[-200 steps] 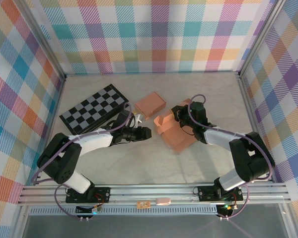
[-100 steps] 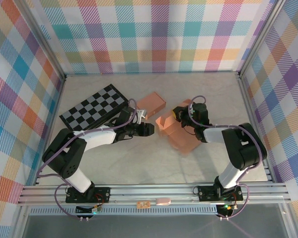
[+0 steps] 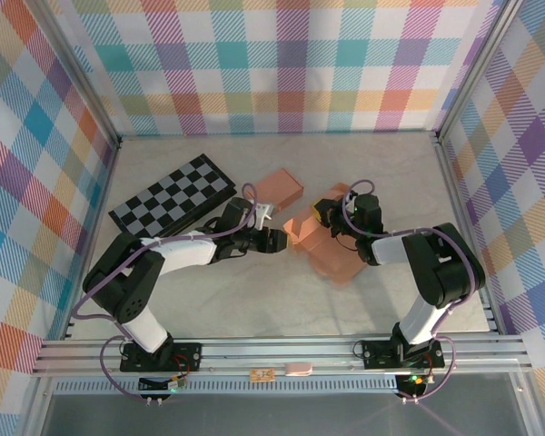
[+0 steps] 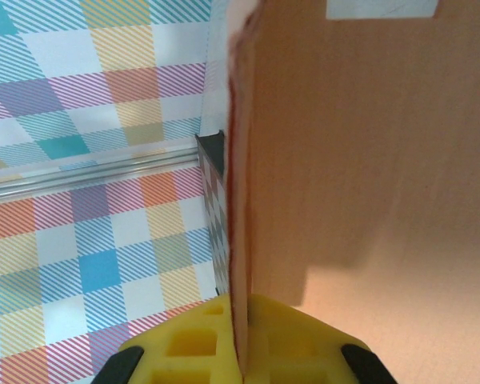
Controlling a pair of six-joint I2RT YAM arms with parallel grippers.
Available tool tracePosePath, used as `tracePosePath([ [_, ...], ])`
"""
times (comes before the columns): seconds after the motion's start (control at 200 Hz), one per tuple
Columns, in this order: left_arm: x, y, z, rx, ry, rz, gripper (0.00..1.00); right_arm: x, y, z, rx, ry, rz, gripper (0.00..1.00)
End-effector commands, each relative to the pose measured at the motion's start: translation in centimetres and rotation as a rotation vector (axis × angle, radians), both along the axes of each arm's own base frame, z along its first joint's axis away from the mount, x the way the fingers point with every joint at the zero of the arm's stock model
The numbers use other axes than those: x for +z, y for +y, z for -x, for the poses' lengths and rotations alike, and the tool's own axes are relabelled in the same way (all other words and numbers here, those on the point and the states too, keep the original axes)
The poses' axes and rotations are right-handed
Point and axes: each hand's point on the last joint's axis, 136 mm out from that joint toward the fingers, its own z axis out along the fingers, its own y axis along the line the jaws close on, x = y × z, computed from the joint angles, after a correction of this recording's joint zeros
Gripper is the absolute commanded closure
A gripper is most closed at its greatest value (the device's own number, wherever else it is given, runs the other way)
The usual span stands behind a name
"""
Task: Fold the paper box
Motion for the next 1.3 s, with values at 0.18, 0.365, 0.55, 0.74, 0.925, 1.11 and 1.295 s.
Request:
tracePosePath([
  [0.18,0.9,-2.3,-0.1,-0.05,-0.084,0.002,0.49,2.2,0.0,0.0,0.013,-0.071,-0.034,1.0],
  [0.365,1.0,-2.5,-1.1,-0.024,-0.104,-0.016,0.51,2.5,-0.2,-0.2,-0.016,-0.062,-0.062,1.0],
  [0.55,1.6,-3.3,-1.4,-0.048,-0.131,-0.021,0.55,2.7,-0.4,-0.3,-0.029,-0.058,-0.067,1.0],
  [0.74,2.0,-4.0,-1.5,-0.065,-0.16,-0.039,0.6,3.1,-0.6,-0.6,-0.054,-0.057,-0.079,1.0],
  [0.925,2.2,-4.2,-1.7,-0.057,-0.207,-0.092,0.62,3.3,-0.7,-0.9,-0.09,-0.055,-0.085,1.0],
  [1.11,1.3,-4.1,-2.4,-0.015,-0.216,-0.123,0.63,3.5,-0.1,-1.1,-0.104,-0.077,-0.095,1.0],
  [1.295,0.7,-3.9,-3.1,0.006,-0.221,-0.149,0.63,3.1,0.1,-1.2,-0.119,-0.085,-0.1,1.0],
])
